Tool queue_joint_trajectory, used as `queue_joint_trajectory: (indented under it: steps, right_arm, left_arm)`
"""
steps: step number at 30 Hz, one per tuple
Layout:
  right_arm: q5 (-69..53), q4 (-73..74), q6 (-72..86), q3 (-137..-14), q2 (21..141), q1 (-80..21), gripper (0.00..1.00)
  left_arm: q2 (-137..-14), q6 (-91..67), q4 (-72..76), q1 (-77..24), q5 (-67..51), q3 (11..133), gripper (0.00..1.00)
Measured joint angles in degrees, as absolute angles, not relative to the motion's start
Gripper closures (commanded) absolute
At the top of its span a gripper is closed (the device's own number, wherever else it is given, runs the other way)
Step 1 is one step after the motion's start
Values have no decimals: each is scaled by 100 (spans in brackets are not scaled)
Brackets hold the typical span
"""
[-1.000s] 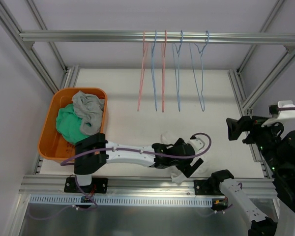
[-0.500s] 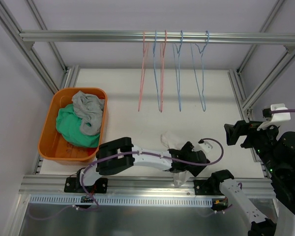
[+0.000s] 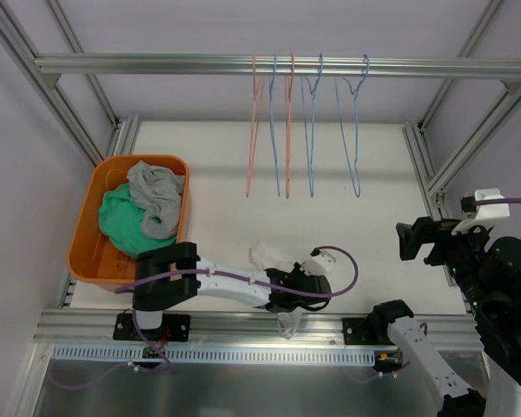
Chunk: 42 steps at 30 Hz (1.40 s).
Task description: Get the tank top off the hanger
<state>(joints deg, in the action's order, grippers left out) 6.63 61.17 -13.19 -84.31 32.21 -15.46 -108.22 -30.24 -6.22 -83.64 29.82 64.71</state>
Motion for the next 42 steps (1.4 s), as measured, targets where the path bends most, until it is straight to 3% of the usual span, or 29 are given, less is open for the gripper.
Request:
queue_joint_trajectory:
  steps: [8, 19, 27, 35, 42]
  right_arm:
    - [714, 6023, -1317, -8353, 3129, -1546, 1]
    - [714, 5935, -1337, -8340, 3129, -1546, 1]
    - [705, 5878, -1363, -8340, 3129, -1546, 1]
    - [574, 5749, -1354, -8329, 3129, -1546, 1]
    - [464, 5638, -1334, -8320, 3148, -1546, 0]
  left_arm:
    - [-9421, -4160, -2499, -8335, 4200, 6016, 100]
    - [-7592, -4875, -4451, -7832, 4917, 6110, 100]
    - [-6788, -5264, -5944, -7601, 5371, 6877, 100]
    - [-6495, -4980, -6595, -6543, 5437, 7264, 100]
    - [-6357, -4106, -6657, -5511, 5588, 8753, 100]
